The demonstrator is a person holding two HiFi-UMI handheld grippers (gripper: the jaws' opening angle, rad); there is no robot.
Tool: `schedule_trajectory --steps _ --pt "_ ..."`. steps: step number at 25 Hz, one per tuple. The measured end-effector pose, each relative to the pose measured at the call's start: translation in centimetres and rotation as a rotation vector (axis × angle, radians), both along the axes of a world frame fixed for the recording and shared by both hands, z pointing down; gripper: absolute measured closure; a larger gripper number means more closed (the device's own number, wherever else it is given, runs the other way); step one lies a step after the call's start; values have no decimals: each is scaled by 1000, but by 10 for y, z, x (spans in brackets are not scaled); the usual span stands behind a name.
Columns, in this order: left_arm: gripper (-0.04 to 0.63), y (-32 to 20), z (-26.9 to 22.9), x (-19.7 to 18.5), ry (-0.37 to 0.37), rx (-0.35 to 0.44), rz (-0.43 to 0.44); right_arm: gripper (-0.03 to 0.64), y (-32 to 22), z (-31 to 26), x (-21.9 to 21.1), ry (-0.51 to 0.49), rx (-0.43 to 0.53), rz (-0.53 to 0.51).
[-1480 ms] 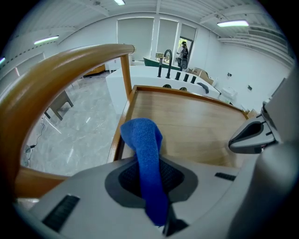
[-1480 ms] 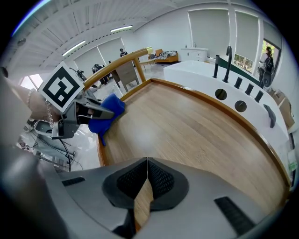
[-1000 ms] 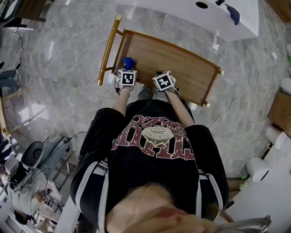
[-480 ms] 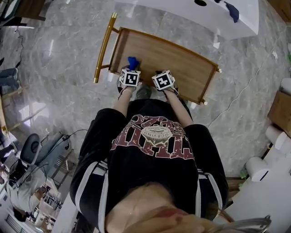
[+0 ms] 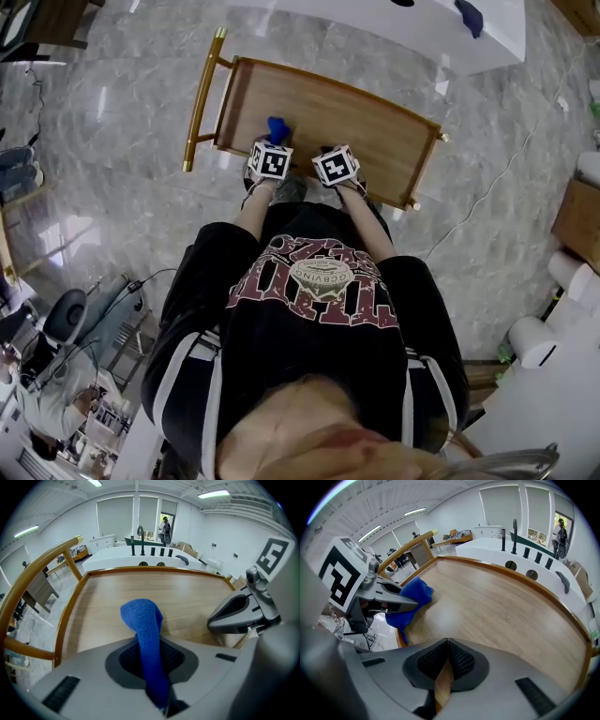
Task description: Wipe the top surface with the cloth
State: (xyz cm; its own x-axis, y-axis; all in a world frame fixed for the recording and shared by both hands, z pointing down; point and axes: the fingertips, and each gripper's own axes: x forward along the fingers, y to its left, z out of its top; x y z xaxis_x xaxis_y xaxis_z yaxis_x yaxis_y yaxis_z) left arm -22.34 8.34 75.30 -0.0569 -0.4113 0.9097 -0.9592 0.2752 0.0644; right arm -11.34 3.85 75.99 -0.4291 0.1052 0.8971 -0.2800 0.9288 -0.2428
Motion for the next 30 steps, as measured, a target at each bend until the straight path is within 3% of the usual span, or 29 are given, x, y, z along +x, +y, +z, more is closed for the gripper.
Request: schedule_trajectory --steps 17,30 --pt "495 -31 5 62 32 0 132 598 -20 0 43 7 5 53" --pt "495 -57 5 124 63 14 241 598 -41 -1 92 20 5 150"
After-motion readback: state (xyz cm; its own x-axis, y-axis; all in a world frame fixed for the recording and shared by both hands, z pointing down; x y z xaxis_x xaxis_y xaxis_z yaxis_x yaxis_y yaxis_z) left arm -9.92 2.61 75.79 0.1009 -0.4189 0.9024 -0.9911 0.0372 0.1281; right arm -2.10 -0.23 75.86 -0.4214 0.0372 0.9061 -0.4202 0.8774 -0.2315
